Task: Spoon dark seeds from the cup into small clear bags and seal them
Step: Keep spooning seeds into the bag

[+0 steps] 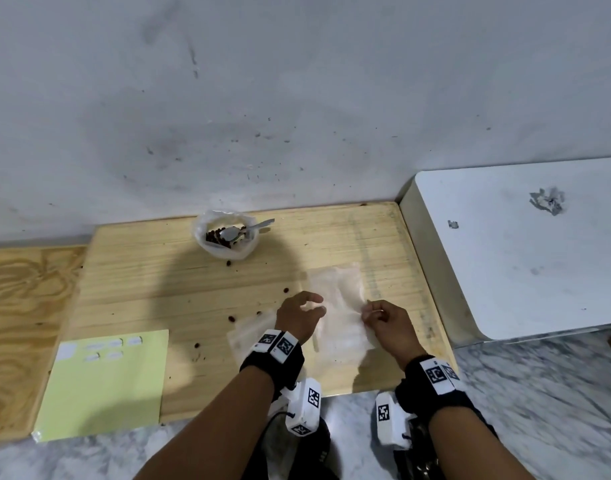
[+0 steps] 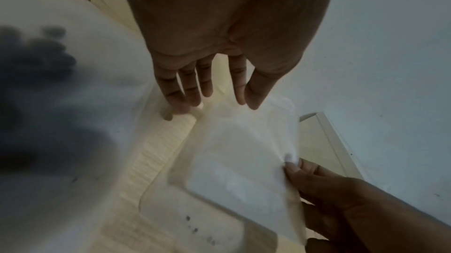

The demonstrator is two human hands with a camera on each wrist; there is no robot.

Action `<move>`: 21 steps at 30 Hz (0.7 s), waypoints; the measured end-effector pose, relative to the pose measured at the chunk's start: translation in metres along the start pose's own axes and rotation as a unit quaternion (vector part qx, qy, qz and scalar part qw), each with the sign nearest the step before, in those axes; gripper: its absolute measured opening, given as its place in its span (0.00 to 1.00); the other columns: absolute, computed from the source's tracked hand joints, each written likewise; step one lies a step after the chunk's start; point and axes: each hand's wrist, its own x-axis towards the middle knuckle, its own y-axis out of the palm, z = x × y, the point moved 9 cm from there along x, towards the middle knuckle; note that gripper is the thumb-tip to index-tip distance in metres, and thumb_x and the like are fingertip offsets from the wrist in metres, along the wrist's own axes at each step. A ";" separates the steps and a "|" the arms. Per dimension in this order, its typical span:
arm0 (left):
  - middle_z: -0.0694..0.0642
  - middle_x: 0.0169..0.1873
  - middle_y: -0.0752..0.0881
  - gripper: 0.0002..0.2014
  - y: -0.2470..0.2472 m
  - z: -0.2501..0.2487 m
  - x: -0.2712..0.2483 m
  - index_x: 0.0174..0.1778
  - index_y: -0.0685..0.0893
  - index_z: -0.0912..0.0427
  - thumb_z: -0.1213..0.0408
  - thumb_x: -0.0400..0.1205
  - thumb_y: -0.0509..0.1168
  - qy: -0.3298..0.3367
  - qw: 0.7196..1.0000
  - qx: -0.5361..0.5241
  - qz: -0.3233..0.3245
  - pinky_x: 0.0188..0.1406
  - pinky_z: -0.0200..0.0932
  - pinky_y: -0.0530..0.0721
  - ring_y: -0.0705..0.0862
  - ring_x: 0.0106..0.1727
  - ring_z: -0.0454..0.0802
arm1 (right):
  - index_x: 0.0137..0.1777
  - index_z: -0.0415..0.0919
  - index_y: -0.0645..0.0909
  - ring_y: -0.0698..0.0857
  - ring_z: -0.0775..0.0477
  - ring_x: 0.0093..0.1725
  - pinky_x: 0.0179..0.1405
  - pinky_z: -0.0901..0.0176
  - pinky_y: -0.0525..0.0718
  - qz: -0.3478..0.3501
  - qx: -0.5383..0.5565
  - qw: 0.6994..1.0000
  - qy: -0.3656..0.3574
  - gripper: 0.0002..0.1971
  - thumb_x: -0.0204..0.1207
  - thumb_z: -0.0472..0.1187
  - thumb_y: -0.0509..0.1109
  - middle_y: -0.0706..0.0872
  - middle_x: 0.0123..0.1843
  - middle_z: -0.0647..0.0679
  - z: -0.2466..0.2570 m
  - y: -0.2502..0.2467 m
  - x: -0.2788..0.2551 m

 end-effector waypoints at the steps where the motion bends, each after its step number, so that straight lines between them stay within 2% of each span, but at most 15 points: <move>1: 0.49 0.51 0.84 0.06 -0.006 -0.008 -0.001 0.47 0.87 0.48 0.63 0.77 0.72 0.021 0.999 -0.026 -0.010 0.51 0.36 0.74 0.83 0.50 0.45 | 0.45 0.37 0.86 0.78 0.56 0.33 0.29 0.72 0.75 0.012 0.024 1.000 0.001 0.08 0.78 0.27 0.69 0.85 0.39 0.49 0.009 0.001 -0.004; 3: 0.51 0.45 0.87 0.08 -0.022 -0.023 -0.004 0.42 0.88 0.48 0.68 0.77 0.71 0.062 0.995 -0.074 -0.028 0.45 0.37 0.76 0.82 0.41 0.44 | 0.49 0.35 0.85 0.72 0.58 0.24 0.20 0.71 0.69 0.065 0.047 0.997 0.009 0.05 0.78 0.27 0.71 0.78 0.33 0.49 0.027 0.010 -0.015; 6: 0.52 0.35 0.87 0.15 -0.050 -0.047 -0.003 0.38 0.88 0.51 0.77 0.77 0.65 0.113 0.985 -0.125 -0.040 0.37 0.39 0.76 0.78 0.35 0.48 | 0.53 0.39 0.83 0.68 0.58 0.20 0.18 0.67 0.65 0.152 0.023 0.988 0.016 0.10 0.76 0.27 0.74 0.73 0.31 0.51 0.059 0.033 -0.030; 8: 0.46 0.27 0.84 0.17 -0.073 -0.061 -0.004 0.36 0.88 0.50 0.78 0.77 0.63 0.144 0.983 -0.106 -0.038 0.33 0.38 0.75 0.76 0.30 0.45 | 0.58 0.38 0.83 0.76 0.63 0.21 0.18 0.73 0.69 0.131 0.017 0.991 -0.015 0.15 0.74 0.25 0.75 0.80 0.37 0.48 0.092 0.039 -0.033; 10: 0.41 0.21 0.81 0.17 -0.094 -0.075 -0.006 0.35 0.88 0.50 0.77 0.78 0.62 0.179 0.982 -0.052 -0.011 0.29 0.34 0.75 0.75 0.24 0.39 | 0.60 0.40 0.84 0.80 0.68 0.24 0.21 0.77 0.72 0.084 0.032 0.994 -0.065 0.16 0.74 0.29 0.77 0.85 0.42 0.48 0.131 0.040 -0.033; 12: 0.43 0.25 0.83 0.15 -0.112 -0.088 -0.010 0.37 0.88 0.49 0.75 0.76 0.62 0.207 0.977 0.001 0.043 0.31 0.35 0.78 0.79 0.26 0.41 | 0.59 0.41 0.86 0.77 0.65 0.22 0.20 0.76 0.70 0.094 0.032 0.992 -0.081 0.13 0.75 0.32 0.77 0.83 0.37 0.49 0.159 0.052 -0.033; 14: 0.50 0.32 0.86 0.14 -0.131 -0.094 -0.013 0.36 0.87 0.50 0.74 0.75 0.63 0.220 0.969 0.038 0.102 0.34 0.37 0.81 0.81 0.30 0.46 | 0.56 0.41 0.89 0.70 0.60 0.21 0.19 0.69 0.65 0.145 -0.028 0.986 -0.070 0.11 0.74 0.34 0.77 0.79 0.33 0.49 0.175 0.077 -0.032; 16: 0.53 0.36 0.86 0.16 -0.156 -0.095 -0.013 0.35 0.86 0.49 0.77 0.76 0.63 0.219 0.966 0.071 0.119 0.39 0.40 0.81 0.81 0.34 0.47 | 0.52 0.40 0.91 0.66 0.57 0.21 0.21 0.65 0.62 0.198 -0.092 0.974 -0.056 0.10 0.71 0.32 0.77 0.79 0.33 0.46 0.187 0.106 -0.033; 18: 0.51 0.40 0.86 0.16 -0.187 -0.094 -0.007 0.33 0.86 0.44 0.74 0.74 0.67 0.230 0.963 0.114 0.081 0.47 0.43 0.80 0.82 0.41 0.48 | 0.50 0.36 0.92 0.64 0.53 0.22 0.22 0.64 0.59 0.244 -0.107 0.963 -0.030 0.11 0.68 0.28 0.77 0.79 0.30 0.45 0.196 0.139 -0.037; 20: 0.43 0.45 0.85 0.11 -0.218 -0.092 -0.002 0.31 0.85 0.38 0.63 0.69 0.72 0.247 0.956 0.159 0.008 0.53 0.45 0.79 0.83 0.48 0.44 | 0.49 0.33 0.91 0.62 0.53 0.21 0.22 0.65 0.58 0.257 -0.095 0.962 -0.009 0.12 0.65 0.26 0.77 0.80 0.28 0.45 0.206 0.168 -0.041; 21: 0.40 0.45 0.84 0.06 -0.233 -0.091 -0.002 0.31 0.85 0.36 0.56 0.67 0.72 0.251 0.950 0.180 -0.044 0.53 0.46 0.79 0.81 0.49 0.40 | 0.49 0.32 0.91 0.62 0.53 0.21 0.23 0.65 0.57 0.246 -0.085 0.966 -0.001 0.12 0.64 0.26 0.78 0.83 0.30 0.44 0.210 0.179 -0.041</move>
